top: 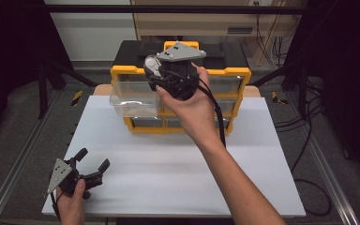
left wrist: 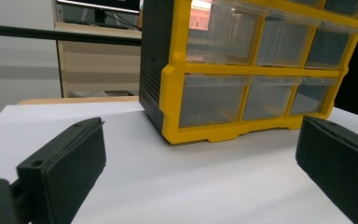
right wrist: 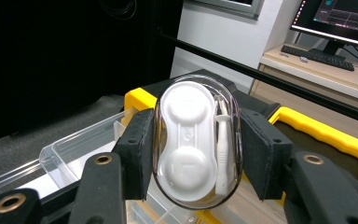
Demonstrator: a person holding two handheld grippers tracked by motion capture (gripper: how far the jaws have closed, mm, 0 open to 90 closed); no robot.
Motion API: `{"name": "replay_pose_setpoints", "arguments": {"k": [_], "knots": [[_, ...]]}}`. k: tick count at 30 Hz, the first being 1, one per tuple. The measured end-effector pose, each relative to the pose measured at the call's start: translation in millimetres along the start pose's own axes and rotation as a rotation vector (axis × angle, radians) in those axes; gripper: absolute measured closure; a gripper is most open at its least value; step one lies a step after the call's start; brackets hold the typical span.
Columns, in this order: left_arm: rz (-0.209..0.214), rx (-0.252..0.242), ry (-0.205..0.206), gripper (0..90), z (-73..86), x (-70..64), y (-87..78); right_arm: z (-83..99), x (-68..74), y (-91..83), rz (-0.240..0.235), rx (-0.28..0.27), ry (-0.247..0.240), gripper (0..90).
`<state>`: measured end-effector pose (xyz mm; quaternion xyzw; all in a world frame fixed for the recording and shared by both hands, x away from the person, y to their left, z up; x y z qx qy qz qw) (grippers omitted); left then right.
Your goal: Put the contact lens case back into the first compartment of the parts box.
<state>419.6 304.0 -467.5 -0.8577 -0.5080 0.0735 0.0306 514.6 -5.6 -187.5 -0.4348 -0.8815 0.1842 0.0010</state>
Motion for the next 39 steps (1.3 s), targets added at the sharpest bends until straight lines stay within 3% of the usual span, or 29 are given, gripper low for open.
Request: {"name": "replay_pose_setpoints", "arguments": {"k": [18,39], "knots": [[-0.010,-0.004,-0.002,1.2,-0.5,2.9,-2.0,-2.8,14.8,9.3,-0.029,0.013,-0.030,49.0],[-0.012,-0.001,0.012,1.2,-0.8,1.7,-1.1,-1.0,23.5,18.2,-0.068,0.020,-0.013,49.1]]}}
Point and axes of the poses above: each handheld gripper's, and its own axes: y roughly forward along the jaws, z roughly out of its underside, x roughly to its left, the point moved 2 cm from there along y, roughly forward along the jaws, and after that the axes turned 5 degrees about x, right-handed, at the moved point
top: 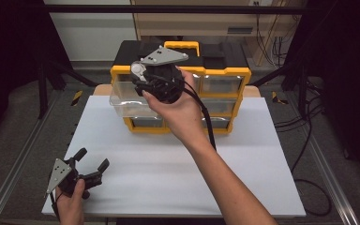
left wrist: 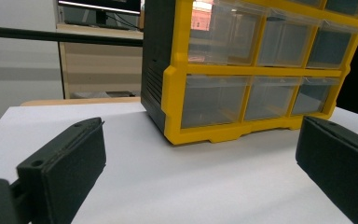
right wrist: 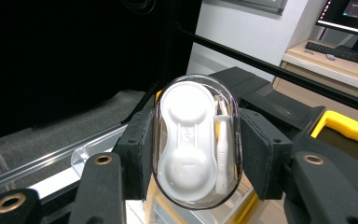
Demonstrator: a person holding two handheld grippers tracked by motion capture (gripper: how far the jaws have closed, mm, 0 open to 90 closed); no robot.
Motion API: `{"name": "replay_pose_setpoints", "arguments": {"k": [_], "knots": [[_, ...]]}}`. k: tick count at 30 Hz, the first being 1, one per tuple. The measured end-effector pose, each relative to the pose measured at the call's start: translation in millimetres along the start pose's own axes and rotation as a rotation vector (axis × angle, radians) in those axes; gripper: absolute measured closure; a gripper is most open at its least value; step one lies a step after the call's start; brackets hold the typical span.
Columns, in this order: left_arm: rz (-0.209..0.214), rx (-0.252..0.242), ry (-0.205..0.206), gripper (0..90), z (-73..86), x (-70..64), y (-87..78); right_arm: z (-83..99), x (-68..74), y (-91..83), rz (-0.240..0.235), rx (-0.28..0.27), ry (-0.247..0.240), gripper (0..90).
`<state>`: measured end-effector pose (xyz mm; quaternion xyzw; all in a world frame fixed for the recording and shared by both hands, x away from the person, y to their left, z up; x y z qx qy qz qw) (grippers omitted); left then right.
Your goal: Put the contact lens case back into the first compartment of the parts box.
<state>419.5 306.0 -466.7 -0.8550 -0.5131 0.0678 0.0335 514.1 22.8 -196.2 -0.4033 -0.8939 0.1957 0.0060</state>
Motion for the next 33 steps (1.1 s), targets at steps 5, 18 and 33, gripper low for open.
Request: {"name": "replay_pose_setpoints", "arguments": {"k": [5,18,33], "knots": [[0.006,0.000,-0.004,1.2,0.0,-0.3,0.3,-0.3,0.2,0.6,-0.007,-0.001,0.005,49.1],[0.006,0.001,-0.003,1.2,0.0,-0.5,0.4,1.6,1.4,3.3,-0.027,0.003,0.020,49.1],[0.008,0.002,-0.002,1.2,0.0,-0.8,0.8,5.6,1.9,7.1,-0.044,0.020,0.029,49.0]]}}
Point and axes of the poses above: each handheld gripper's, and its own axes: y roughly forward along the jaws, z roughly out of its underside, x roughly to its left, the point moved 2 cm from there along y, roughly forward along the jaws, and after that the axes turned 5 degrees about x, right-handed, at the moved point
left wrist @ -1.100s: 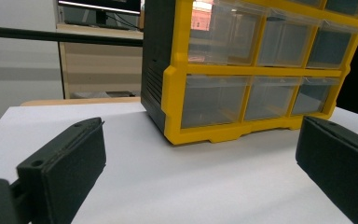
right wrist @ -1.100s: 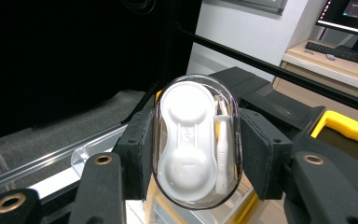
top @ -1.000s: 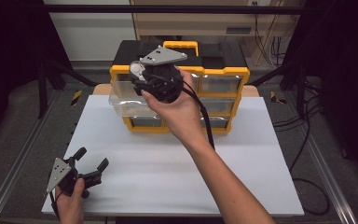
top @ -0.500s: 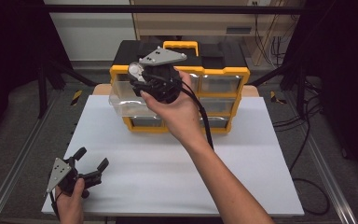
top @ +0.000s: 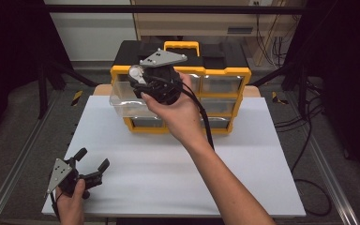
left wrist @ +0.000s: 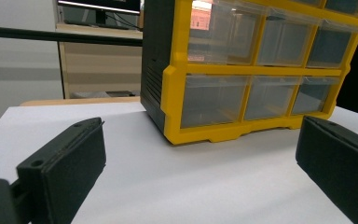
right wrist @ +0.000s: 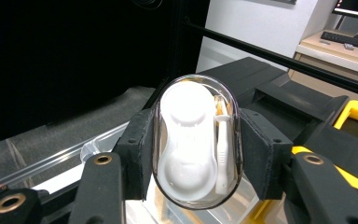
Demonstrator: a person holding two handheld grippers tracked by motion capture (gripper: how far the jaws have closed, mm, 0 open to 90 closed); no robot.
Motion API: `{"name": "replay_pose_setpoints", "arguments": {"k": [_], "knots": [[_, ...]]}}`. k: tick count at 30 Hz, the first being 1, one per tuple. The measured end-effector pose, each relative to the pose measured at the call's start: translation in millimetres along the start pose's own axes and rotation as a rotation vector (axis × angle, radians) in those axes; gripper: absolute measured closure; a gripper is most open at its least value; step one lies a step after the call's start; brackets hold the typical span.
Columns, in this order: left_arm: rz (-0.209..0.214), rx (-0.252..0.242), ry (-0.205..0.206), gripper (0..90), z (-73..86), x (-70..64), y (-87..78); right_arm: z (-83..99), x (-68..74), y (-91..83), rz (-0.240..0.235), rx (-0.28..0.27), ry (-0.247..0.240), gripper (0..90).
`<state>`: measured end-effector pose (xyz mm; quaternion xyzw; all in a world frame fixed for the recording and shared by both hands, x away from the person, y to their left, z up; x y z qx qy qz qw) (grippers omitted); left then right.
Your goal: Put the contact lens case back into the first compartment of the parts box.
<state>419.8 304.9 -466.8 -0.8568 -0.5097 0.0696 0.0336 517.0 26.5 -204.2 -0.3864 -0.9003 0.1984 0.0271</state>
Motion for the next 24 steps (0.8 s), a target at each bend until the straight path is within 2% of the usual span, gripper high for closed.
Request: {"name": "replay_pose_setpoints", "arguments": {"k": [24], "knots": [[-0.004,0.004,0.005,1.2,0.1,-0.1,0.2,7.2,-1.9,8.5,-0.008,0.037,0.004,49.0]]}}
Point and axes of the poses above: each handheld gripper's, and its own axes: y roughly forward along the jaws, z roughly out of its underside, x roughly to its left, the point moved 2 cm from there along y, roughly forward along the jaws, and after that the axes turned 5 degrees about x, right-handed, at the moved point
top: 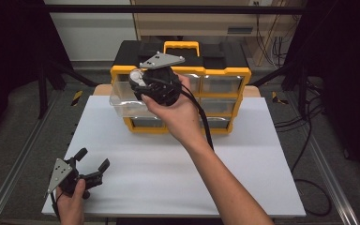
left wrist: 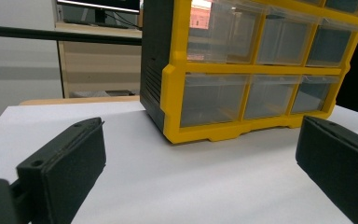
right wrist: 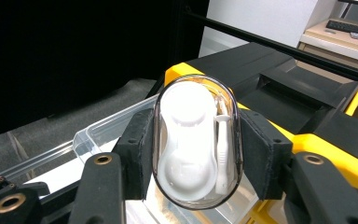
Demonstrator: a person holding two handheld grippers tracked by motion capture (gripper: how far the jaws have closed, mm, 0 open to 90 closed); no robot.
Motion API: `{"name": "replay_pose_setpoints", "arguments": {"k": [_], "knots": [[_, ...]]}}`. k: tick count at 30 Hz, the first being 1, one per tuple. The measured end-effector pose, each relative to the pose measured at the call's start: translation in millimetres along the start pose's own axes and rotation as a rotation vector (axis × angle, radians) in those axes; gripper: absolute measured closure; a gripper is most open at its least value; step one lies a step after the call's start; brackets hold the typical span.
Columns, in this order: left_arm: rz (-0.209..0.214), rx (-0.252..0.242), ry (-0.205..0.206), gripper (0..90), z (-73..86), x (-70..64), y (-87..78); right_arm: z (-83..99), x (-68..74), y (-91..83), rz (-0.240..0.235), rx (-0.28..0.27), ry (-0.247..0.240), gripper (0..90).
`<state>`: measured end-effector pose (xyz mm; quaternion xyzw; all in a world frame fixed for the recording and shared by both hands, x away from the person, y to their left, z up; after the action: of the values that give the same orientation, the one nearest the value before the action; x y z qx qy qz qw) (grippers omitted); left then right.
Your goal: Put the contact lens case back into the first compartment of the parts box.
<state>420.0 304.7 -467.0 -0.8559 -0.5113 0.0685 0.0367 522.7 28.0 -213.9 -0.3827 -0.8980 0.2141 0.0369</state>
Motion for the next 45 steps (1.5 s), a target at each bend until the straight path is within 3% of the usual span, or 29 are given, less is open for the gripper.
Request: {"name": "replay_pose_setpoints", "arguments": {"k": [20,25,32,35,40,42,45], "knots": [[0.007,0.001,-0.003,1.2,0.1,-0.5,0.6,0.8,2.6,7.6,-0.016,0.026,0.000,48.8],[0.007,0.001,-0.003,1.2,0.2,-0.5,0.9,0.0,1.6,6.2,-0.034,0.010,0.017,42.8],[0.008,0.002,-0.001,1.2,0.2,-0.9,1.1,-0.5,-2.5,2.0,-0.011,-0.008,0.024,36.1],[0.007,0.002,-0.001,1.2,0.1,-0.7,1.1,0.1,-4.6,0.9,0.011,-0.028,0.017,29.8],[0.008,0.002,-0.001,1.2,0.0,-1.0,1.1,2.9,-8.0,2.5,0.047,-0.058,0.005,10.4],[0.008,0.001,-0.001,1.2,0.0,-0.9,1.0,4.4,-9.5,1.2,0.086,-0.088,-0.001,8.9],[0.007,0.002,-0.002,1.2,0.0,-0.6,0.9,7.2,-12.1,-1.4,0.089,-0.098,-0.009,7.6]]}}
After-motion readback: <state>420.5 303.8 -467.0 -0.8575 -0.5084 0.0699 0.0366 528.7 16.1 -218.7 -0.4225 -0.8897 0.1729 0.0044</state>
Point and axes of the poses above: each handheld gripper's, and its own axes: y roughly forward along the jaws, z roughly out of its underside, x roughly to its left, the point moved 2 cm from there along y, roughly forward along the jaws, and after that the axes turned 5 degrees about x, right-handed, at the moved point
